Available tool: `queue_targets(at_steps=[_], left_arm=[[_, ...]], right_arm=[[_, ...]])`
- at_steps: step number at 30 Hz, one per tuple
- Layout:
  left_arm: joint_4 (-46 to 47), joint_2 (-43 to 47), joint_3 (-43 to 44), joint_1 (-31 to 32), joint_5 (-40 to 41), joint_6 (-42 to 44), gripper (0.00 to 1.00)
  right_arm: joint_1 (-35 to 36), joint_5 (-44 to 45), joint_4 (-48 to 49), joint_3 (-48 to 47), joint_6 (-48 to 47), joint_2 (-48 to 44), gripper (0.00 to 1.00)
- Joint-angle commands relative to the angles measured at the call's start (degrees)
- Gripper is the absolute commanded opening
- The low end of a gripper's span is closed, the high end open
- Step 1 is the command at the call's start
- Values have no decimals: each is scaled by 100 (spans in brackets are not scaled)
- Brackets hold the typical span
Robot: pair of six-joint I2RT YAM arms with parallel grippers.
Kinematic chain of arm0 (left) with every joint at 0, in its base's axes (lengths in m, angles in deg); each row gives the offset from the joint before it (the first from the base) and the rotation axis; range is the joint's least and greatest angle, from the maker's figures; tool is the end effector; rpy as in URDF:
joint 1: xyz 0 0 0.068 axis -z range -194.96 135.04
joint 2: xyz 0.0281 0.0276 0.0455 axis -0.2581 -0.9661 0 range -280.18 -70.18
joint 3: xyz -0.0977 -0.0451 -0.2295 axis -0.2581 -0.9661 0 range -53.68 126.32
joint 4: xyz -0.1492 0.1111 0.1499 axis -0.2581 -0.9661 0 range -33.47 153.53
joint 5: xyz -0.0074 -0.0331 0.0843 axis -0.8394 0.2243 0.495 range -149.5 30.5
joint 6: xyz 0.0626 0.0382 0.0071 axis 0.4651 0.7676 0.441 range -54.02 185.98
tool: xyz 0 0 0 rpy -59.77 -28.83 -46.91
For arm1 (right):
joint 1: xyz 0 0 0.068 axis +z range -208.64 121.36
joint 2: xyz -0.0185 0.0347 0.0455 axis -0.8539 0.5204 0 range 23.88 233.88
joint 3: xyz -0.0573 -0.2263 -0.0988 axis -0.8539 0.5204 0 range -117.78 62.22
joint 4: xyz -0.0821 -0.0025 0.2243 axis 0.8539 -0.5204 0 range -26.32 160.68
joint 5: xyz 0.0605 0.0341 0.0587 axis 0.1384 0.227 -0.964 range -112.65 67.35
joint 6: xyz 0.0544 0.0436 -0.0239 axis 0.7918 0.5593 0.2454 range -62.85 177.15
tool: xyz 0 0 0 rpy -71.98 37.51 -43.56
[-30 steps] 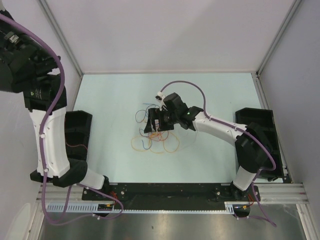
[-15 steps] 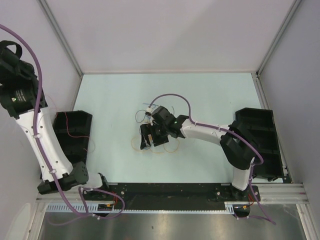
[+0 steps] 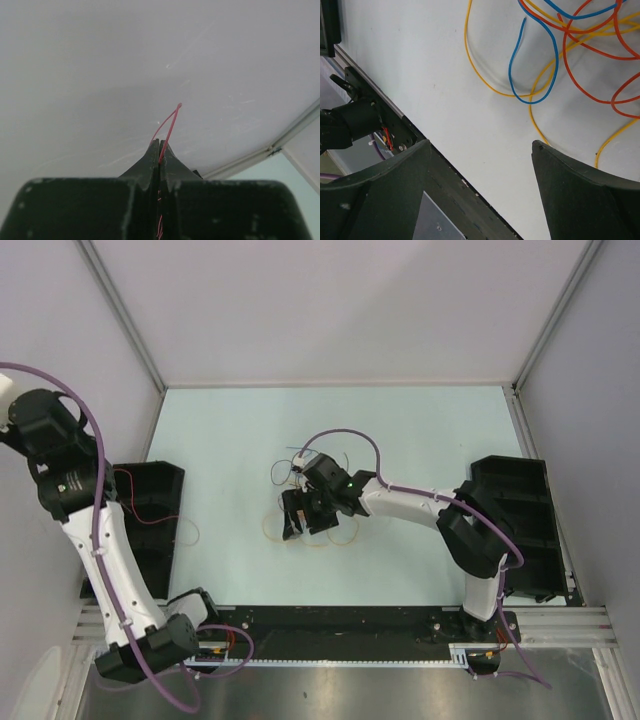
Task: Untangle the cables
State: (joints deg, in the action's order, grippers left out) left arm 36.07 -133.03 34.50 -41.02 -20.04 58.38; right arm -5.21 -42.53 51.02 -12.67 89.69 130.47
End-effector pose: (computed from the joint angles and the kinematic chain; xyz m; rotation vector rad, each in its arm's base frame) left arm 0.1660 0.1248 0.4748 -0.9724 1.3439 0.7973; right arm 0.2165 0.3267 0.1793 -0.6539 2.6299 0.9933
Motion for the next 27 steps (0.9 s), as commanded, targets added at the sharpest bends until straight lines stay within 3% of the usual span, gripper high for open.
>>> queue_targets(at_steps=[1,9,18,23,27], left_arm=[[-22,510,-441,-57,-404,-531,0],[-426,1293,-574,-48,-449,-603,0],[-594,1820,-1145,-48,386,-506,0],[-515,1689,-1453,-92,607,-427,0],[-366,1399,-1558,-144,213,-559,0]], right_arm=[[71,10,-38,-43,-54,73,86],[115,28,-117,-43,-151,64,85],[177,37,-222,71,-221,-120,85],[177,54,-266,124,-291,-129,85],[177,63,-214,124,-300,-77,85]])
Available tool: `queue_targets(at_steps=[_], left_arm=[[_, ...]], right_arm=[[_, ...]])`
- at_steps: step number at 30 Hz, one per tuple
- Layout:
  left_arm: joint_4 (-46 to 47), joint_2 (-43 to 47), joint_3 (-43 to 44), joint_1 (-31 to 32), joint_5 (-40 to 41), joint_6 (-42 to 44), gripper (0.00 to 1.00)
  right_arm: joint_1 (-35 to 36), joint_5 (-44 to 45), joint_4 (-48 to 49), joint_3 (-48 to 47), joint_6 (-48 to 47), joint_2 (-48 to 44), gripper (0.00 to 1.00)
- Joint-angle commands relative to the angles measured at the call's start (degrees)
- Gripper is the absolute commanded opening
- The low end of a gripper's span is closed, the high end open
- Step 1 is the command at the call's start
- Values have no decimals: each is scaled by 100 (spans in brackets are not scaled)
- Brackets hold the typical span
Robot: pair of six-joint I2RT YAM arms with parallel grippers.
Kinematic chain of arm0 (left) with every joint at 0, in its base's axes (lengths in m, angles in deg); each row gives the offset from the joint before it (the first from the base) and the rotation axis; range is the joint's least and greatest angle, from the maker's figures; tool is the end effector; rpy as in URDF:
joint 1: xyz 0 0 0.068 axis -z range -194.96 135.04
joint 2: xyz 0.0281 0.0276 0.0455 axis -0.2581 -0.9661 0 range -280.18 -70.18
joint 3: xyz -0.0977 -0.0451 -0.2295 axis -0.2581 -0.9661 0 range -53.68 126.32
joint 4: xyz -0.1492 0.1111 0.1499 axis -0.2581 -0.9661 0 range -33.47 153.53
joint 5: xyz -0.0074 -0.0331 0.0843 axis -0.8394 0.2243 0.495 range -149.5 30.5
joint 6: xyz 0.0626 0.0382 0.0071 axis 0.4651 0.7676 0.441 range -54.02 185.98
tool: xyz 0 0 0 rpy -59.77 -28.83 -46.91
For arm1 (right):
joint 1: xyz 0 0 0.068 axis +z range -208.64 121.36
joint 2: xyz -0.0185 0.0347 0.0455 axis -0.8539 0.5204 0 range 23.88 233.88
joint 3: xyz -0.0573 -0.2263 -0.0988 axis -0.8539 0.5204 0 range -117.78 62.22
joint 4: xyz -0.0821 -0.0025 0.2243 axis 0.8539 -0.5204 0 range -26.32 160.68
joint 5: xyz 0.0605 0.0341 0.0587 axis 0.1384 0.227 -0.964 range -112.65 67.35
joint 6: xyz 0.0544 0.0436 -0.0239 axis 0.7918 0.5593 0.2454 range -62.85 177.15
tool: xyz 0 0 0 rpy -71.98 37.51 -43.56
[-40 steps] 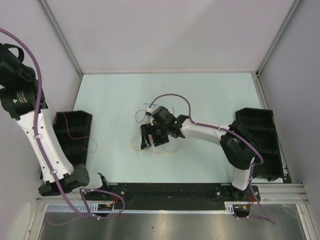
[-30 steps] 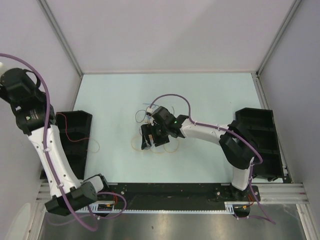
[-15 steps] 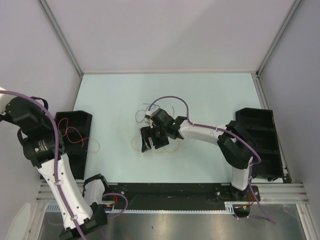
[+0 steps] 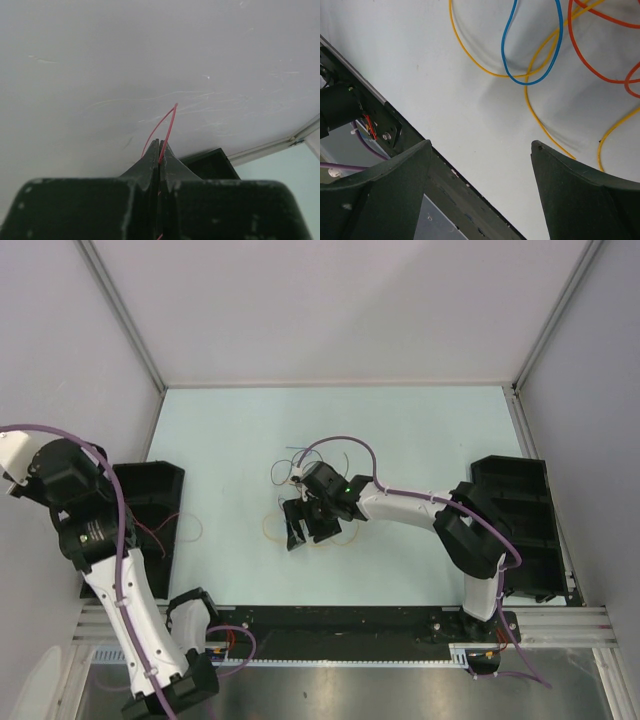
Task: Untangle the cables
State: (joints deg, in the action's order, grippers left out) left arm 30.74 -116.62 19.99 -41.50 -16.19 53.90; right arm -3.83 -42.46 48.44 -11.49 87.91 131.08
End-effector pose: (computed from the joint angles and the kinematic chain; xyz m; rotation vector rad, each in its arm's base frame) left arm 0.1054 0.0999 0.4332 -1.0767 1.3240 0.8157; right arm 0.2041 0.3255 0.1657 -0.7258 2.6884 0.9387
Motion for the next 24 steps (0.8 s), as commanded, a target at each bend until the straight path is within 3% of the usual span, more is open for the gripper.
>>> queue_targets(at_steps=[1,14,24], left_arm=[[238,-287,-159,-96,-243,-163,0],[854,-1033,-617,-132,-201,-524,0],[968,-1254,-958,-729,-402,-822,0]], right_arm=[[39,30,79,6,-106,-112,85],[-119,-286,440,6,-27,267,84],[-286,-409,466,6,-71,398,83]])
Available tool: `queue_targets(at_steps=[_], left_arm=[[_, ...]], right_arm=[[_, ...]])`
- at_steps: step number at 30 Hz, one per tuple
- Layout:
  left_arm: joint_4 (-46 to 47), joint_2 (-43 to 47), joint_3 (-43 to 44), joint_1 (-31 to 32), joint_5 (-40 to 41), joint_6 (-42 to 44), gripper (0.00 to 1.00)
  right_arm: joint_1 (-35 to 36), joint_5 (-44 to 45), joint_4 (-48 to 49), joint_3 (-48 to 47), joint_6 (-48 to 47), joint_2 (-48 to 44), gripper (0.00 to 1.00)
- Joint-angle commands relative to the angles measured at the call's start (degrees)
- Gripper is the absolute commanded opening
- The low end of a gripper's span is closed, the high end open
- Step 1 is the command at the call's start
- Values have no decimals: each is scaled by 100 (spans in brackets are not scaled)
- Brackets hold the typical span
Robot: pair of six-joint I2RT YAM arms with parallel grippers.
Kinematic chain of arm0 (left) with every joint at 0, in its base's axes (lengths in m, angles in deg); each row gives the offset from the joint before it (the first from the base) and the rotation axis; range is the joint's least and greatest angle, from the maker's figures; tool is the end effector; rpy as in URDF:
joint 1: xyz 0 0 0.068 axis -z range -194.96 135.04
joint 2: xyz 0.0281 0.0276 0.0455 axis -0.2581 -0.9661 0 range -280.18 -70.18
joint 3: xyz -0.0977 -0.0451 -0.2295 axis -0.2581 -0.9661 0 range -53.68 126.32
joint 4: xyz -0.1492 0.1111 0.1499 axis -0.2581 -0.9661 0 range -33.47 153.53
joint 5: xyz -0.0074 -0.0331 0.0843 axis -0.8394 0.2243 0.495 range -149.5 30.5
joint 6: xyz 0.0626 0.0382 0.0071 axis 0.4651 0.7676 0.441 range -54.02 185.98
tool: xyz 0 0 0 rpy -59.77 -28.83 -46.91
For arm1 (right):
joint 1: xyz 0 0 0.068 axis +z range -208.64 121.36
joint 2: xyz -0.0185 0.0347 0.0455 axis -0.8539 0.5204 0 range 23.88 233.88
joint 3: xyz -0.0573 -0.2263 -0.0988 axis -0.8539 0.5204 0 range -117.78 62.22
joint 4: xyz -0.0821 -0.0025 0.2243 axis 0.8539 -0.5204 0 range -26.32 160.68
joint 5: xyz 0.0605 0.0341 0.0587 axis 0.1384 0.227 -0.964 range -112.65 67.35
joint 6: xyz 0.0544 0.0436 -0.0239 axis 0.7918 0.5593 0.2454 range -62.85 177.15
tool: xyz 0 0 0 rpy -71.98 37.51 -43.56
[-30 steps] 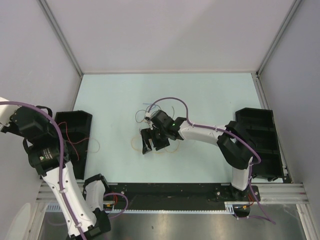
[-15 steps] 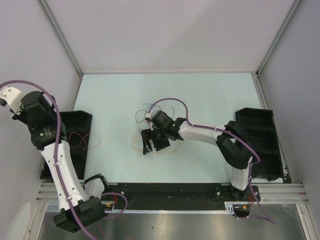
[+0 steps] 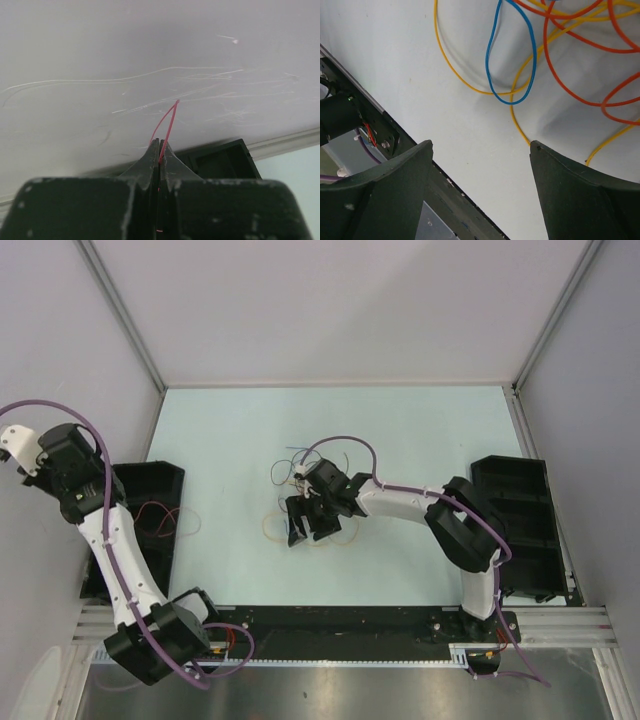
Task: Untangle the cables
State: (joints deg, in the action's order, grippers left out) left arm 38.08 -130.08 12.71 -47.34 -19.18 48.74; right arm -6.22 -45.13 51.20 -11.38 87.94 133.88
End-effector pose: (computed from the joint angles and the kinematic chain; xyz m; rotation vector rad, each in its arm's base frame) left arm 0.1683 0.1540 0.3699 -1.2129 1.4718 0.8449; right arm 0.2194 0.3235 0.1517 -0.6896 2.7044 0.9816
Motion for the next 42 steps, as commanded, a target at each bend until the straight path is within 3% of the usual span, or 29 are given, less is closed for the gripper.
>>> queue_targets(at_steps=[1,14,18,26,33,35,36,38,42], left_arm=[[225,101,-275,-146,-146,-342,0],[-249,-250,-934,-154,-1685,-1650,0],[39,-285,-1426,-154,-2158,-1994,0],[356,-171,-2278,-154,-2274,-2697,0],[444,-558,-2236,-365,-2631,-2926,1],[558,-575,-2166,-479,-2844,-2935,8],[550,-558,-2122,-497,-2949,-2935,22],[541,-471,-2052,-524,-2933,-3005,40],[515,-233,-1867,-550,-3047,-2996,63]], right_arm=[[-57,-160,234,-5,-64,153,82],[5,-143,226,-5,-20,198,81],[31,-108,77,-5,-116,172,81],[31,-2,-38,100,-240,92,80],[5,-11,-38,153,-266,66,79],[5,-2,-38,162,-275,66,79],[-4,-2,-38,171,-275,66,79],[-4,-2,-38,162,-275,66,79],[-39,15,-38,171,-292,22,79]])
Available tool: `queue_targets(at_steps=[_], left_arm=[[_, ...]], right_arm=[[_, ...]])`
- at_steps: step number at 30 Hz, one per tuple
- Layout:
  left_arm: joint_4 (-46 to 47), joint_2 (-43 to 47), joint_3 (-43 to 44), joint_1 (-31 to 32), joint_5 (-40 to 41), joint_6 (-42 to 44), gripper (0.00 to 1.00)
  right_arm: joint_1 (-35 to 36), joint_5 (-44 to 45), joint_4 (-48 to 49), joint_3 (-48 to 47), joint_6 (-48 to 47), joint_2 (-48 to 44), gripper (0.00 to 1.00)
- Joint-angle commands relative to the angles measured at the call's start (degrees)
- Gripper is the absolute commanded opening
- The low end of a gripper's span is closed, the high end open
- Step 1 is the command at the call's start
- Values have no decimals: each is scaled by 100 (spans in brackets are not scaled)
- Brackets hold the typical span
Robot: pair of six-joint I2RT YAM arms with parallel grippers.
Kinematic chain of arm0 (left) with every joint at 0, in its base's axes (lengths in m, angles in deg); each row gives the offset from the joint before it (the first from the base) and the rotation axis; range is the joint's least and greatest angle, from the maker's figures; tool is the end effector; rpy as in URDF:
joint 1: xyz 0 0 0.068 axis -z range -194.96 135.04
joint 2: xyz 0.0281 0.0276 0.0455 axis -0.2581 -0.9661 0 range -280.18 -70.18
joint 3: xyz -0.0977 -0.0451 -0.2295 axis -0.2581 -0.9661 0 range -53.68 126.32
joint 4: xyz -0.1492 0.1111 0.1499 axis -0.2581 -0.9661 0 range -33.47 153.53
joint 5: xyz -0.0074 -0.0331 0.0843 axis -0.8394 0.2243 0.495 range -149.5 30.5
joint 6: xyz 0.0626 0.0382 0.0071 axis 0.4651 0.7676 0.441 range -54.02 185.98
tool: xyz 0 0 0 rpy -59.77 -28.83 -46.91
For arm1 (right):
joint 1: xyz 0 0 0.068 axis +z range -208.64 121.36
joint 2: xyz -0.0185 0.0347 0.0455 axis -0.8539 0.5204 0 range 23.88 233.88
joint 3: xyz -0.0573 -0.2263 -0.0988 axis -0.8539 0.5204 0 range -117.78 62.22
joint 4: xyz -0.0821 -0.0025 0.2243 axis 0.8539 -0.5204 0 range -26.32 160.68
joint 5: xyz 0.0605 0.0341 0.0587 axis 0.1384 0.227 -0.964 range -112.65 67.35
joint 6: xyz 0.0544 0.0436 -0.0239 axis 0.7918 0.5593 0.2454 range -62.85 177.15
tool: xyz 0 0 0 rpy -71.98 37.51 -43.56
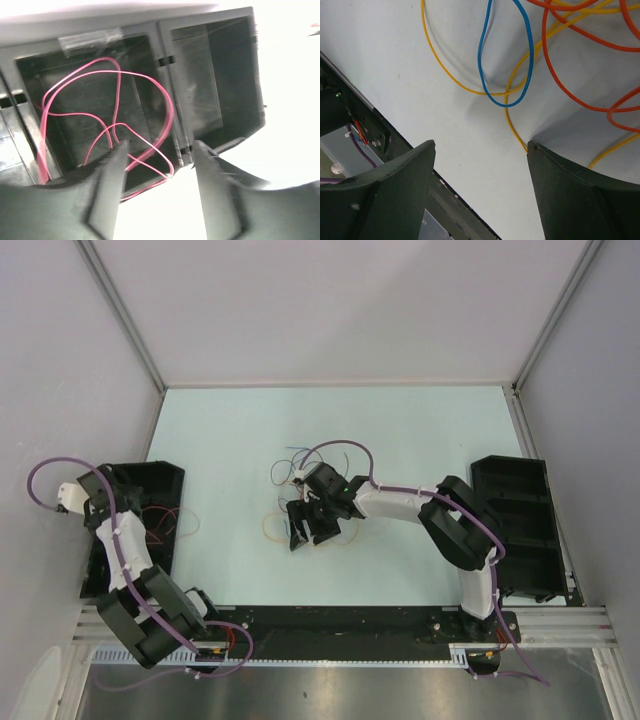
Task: Untangle the cables
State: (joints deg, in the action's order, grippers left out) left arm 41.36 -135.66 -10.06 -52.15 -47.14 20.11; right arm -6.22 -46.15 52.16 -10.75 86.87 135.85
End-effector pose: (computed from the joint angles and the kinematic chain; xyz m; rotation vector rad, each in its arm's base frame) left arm 0.1851 0.1571 0.2158 -1.6187 1.6671 0.1761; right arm 0.2189 0.3245 0.1374 -0.7212 2.7263 0.9801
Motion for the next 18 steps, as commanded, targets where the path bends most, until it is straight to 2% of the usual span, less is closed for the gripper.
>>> queue_targets(at_steps=[1,2,4,5,6,12,17,18], left_arm=[[74,377,472,-78,-286,-72,67],[-5,412,577,-78,-278,-63,75],[-259,474,691,-69,-182,-19,83],[-348,544,727,-69,-112,-19,97],[-445,605,753,-78,-76,-19,100],[-577,1053,824,36,-454,375,100],[-902,1230,701,923,-331,886,98],[-955,1334,649,1150,-313,1008,99]], right_arm=[[-48,118,-151,99,-211,-192,79],[-65,127,-169,99,-212,-227,79],[-153,153,-187,107,-247,-262,79],[-171,162,-230,107,-256,-280,79],[-223,171,-265,107,-264,-332,79],[-540,478,-529,107,-554,-579,79],[-821,961,-451,300,-686,-1070,79],[-848,1293,-442,431,-669,-1176,80]])
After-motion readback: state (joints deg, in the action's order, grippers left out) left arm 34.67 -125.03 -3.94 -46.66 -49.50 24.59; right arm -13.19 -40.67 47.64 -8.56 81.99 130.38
